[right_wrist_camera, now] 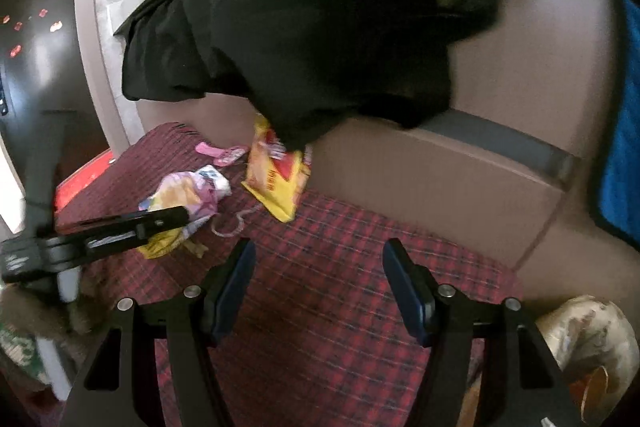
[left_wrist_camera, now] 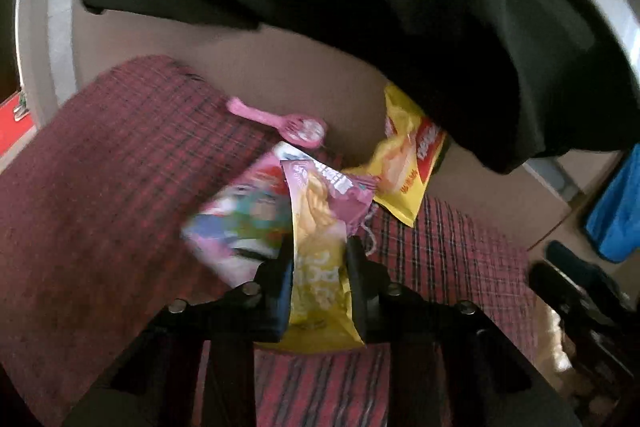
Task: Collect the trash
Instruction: 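Move both open grippers back over the remaining snack trash on the bed, then grasp the pink-and-yellow snack bag with the left gripper, then grasp the yellow Nabati wafer pack with the right gripper, then carry the snack bag in the left gripper to the bin while the right gripper carries the wafer pack, then open both grippers over the bin dropping the snack bag and wafer pack, then move both open grippers back toward the tissue pack on the bed, then grasp the pink Kleenex tissue pack with the right gripper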
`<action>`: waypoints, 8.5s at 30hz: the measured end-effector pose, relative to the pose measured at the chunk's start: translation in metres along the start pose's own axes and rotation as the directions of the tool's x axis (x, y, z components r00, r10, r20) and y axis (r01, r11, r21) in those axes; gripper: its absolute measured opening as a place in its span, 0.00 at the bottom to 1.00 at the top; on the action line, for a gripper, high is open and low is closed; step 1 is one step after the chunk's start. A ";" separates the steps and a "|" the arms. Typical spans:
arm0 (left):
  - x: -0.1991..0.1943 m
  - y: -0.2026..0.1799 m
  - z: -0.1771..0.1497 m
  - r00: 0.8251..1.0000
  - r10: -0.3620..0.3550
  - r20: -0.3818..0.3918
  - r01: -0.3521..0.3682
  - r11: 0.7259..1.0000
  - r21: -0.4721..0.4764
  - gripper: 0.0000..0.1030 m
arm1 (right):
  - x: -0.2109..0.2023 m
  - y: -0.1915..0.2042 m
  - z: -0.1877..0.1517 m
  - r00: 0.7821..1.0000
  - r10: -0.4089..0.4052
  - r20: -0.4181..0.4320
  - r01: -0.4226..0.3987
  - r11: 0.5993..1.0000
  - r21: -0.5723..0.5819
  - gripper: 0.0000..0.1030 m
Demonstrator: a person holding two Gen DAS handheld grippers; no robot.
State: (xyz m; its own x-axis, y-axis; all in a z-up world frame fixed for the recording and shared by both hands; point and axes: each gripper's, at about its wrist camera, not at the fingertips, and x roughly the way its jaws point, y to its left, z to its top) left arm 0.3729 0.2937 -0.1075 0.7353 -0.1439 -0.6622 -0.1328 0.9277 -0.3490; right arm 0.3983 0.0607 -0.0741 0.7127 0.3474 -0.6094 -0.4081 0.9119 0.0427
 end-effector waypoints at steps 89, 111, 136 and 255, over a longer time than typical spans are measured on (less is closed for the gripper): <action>-0.153 -0.310 -0.112 0.936 -0.200 0.291 0.080 0.923 0.375 0.25 | -0.267 -0.159 -0.088 0.930 -0.219 0.296 0.163 0.965 0.204 0.32; -0.112 -0.347 -0.130 0.949 -0.206 0.239 0.099 0.913 0.395 0.25 | -0.257 -0.204 -0.111 0.931 -0.252 0.263 0.187 0.950 0.249 0.32; -0.051 -0.356 -0.135 0.965 -0.229 0.131 0.161 0.905 0.393 0.25 | -0.220 -0.227 -0.118 0.945 -0.251 0.209 0.192 0.944 0.268 0.32; -0.055 0.068 0.031 0.994 -0.066 0.091 0.048 0.982 0.183 0.45 | 0.084 0.061 0.010 0.976 0.074 -0.206 -0.062 0.996 0.064 0.41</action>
State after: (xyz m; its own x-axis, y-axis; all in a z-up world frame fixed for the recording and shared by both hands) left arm 0.3436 0.3754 -0.0740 0.7999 -0.1725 -0.5748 0.0267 0.9671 -0.2531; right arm 0.4393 0.1477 -0.1148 0.5476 0.3612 -0.7547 -0.4136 0.9010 0.1311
